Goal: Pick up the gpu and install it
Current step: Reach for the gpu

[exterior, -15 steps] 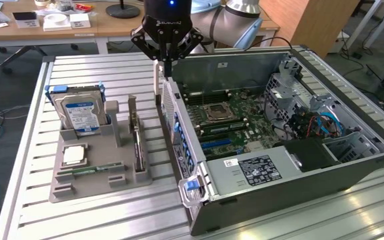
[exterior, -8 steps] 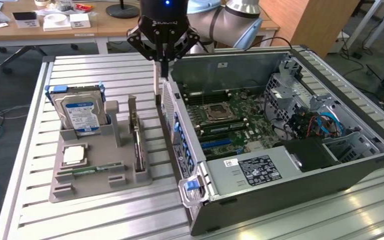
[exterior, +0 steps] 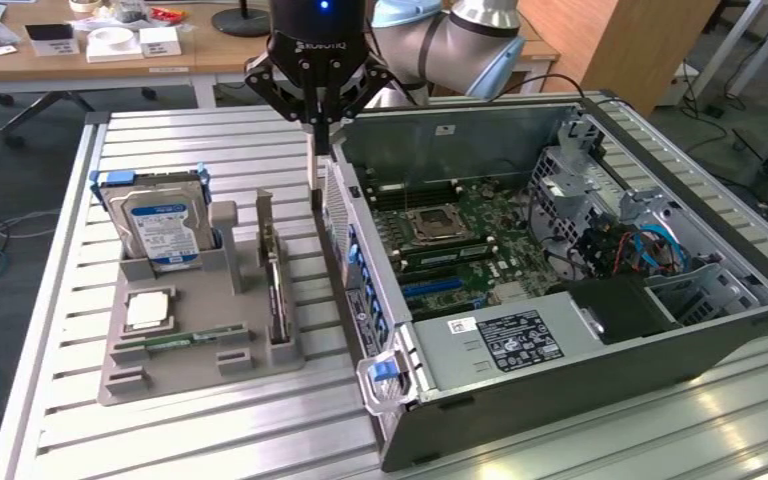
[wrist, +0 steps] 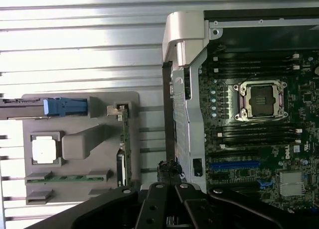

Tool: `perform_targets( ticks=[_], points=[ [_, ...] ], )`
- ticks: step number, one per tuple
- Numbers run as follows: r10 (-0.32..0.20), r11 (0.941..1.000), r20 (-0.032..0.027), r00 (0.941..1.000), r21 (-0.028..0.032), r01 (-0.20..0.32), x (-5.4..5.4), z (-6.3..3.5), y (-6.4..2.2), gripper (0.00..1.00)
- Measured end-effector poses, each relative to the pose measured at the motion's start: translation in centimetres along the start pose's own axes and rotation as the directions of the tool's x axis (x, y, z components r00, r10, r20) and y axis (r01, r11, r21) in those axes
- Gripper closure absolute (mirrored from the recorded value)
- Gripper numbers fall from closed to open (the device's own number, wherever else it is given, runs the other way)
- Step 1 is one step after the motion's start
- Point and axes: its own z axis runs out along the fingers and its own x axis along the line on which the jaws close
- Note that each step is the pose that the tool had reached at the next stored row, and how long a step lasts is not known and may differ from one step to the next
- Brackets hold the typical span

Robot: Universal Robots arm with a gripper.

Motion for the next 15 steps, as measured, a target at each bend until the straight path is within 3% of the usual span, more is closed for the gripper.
perform_targets(
  ticks=[6, 15],
  points=[
    [0.0, 1.0, -0.0001, 1.0, 0.0, 0.0, 0.02, -0.01, 0.0, 0.89],
    [0.0, 1.0, 0.0, 1.0, 0.0, 0.0, 0.96, -0.03, -0.07, 0.89]
  ],
)
